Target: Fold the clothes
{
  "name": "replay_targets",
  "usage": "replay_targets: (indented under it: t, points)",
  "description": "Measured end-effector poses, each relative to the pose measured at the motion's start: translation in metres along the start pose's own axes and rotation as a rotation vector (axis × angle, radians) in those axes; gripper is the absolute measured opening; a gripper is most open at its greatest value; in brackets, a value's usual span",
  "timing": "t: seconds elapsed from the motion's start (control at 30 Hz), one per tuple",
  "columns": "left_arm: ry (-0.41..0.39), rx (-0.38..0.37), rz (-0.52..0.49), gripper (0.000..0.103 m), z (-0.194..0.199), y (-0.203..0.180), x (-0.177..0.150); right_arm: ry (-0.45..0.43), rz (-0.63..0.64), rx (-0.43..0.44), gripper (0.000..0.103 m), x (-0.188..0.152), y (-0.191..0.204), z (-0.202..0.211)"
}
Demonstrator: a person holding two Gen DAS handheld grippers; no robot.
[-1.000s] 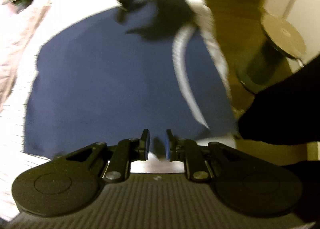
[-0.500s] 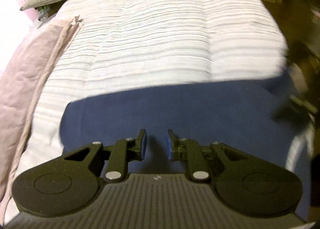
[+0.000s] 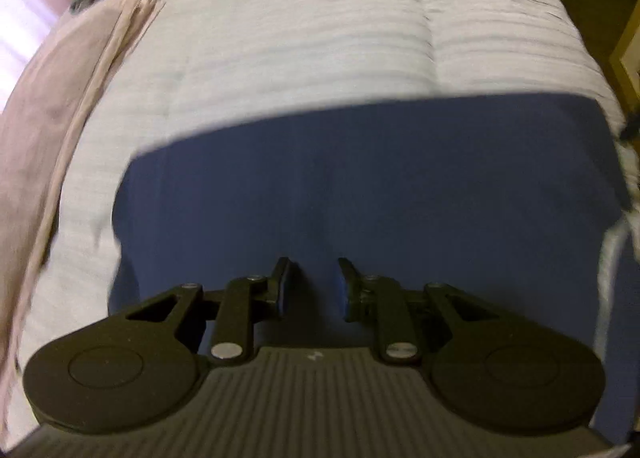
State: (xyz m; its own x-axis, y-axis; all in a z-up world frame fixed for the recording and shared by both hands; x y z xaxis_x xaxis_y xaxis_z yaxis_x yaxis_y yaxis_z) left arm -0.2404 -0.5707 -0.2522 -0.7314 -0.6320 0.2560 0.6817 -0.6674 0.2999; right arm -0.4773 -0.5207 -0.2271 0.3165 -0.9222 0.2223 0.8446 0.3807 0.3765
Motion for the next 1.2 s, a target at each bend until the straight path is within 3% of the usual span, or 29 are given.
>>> replay_targets:
  t: [0.13,0.27,0.53,0.63,0.87,1.13,1.2]
  points:
    - [0.076,-0.048,0.035,0.019,0.021,-0.054,-0.039,0.001,0.042,0.02,0.054,0.004,0.011,-0.005]
    - [0.136,-0.009,0.106,0.017,0.043,-0.106,-0.078,0.029,0.1,0.015,0.054,0.0,0.019,-0.016]
    - [0.172,-0.021,0.256,0.017,0.081,-0.15,-0.122,0.062,0.164,-0.044,0.054,-0.018,0.044,-0.012]
    - [0.153,-0.026,0.321,0.018,0.096,-0.153,-0.13,0.039,0.165,-0.074,0.082,-0.027,0.063,-0.002]
    - [0.069,-0.016,0.406,0.024,0.14,-0.156,-0.149,0.008,0.177,-0.128,0.083,-0.053,0.11,0.021]
    - [-0.021,-0.011,0.319,0.029,0.166,-0.156,-0.158,0.02,0.265,-0.256,0.083,-0.071,0.153,0.036]
    - [-0.039,-0.013,0.3,0.035,0.17,-0.158,-0.16,0.025,0.291,-0.273,0.083,-0.073,0.159,0.039]
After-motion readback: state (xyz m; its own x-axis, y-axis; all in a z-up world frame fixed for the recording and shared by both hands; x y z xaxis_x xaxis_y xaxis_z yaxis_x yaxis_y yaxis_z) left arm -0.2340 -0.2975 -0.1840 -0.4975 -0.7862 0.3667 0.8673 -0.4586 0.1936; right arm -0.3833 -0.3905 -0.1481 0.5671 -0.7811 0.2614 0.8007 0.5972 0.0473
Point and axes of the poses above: each gripper's, at about its wrist camera, not at the fingertips, and z roughly against the way its jaws point, y to its left, x to its top, the point moved 1 cm from there along -z, roughly the way its jaws point, and after that the axes turned 15 degrees about -z, right-handed, at the moved point
